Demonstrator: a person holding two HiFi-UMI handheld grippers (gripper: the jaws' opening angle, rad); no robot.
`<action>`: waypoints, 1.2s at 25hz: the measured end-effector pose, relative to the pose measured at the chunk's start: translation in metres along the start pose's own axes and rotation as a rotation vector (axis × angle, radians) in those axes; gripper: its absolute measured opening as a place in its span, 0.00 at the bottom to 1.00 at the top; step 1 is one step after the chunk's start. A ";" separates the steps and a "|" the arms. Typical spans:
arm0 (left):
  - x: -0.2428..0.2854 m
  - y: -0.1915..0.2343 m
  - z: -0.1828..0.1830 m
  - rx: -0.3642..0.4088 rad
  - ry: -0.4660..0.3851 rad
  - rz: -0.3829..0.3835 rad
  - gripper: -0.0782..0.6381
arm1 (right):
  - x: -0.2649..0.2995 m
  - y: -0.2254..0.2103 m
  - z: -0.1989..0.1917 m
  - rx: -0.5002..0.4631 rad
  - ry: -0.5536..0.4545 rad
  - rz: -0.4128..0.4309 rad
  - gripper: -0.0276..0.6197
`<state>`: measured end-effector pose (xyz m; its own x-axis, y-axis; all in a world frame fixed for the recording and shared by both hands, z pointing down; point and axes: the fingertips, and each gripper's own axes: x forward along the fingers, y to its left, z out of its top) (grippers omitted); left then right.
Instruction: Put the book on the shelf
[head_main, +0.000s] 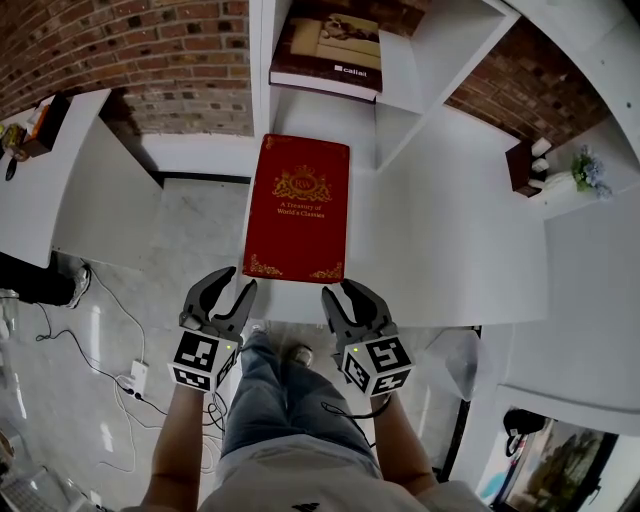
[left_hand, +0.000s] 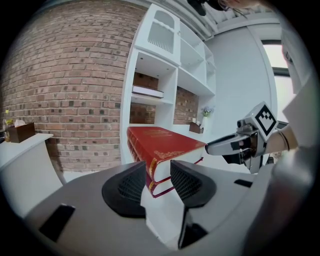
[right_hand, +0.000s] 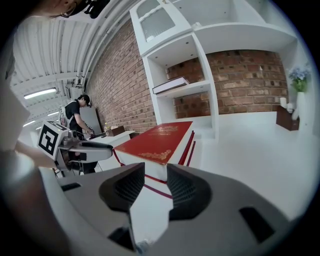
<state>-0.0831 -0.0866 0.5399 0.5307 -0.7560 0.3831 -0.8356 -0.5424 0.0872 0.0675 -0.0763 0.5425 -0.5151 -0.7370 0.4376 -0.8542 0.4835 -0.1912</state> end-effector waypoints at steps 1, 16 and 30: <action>0.001 0.001 -0.001 0.002 0.002 -0.002 0.31 | 0.000 0.000 0.000 0.000 0.001 -0.002 0.25; 0.016 -0.001 -0.010 0.030 0.029 -0.065 0.34 | 0.009 -0.002 -0.002 -0.005 0.017 -0.008 0.27; 0.024 -0.001 -0.013 0.021 0.040 -0.094 0.35 | 0.022 0.000 -0.004 -0.030 0.031 0.015 0.32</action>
<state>-0.0715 -0.0990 0.5607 0.5998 -0.6867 0.4106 -0.7793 -0.6177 0.1053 0.0567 -0.0910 0.5555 -0.5253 -0.7147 0.4617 -0.8435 0.5090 -0.1717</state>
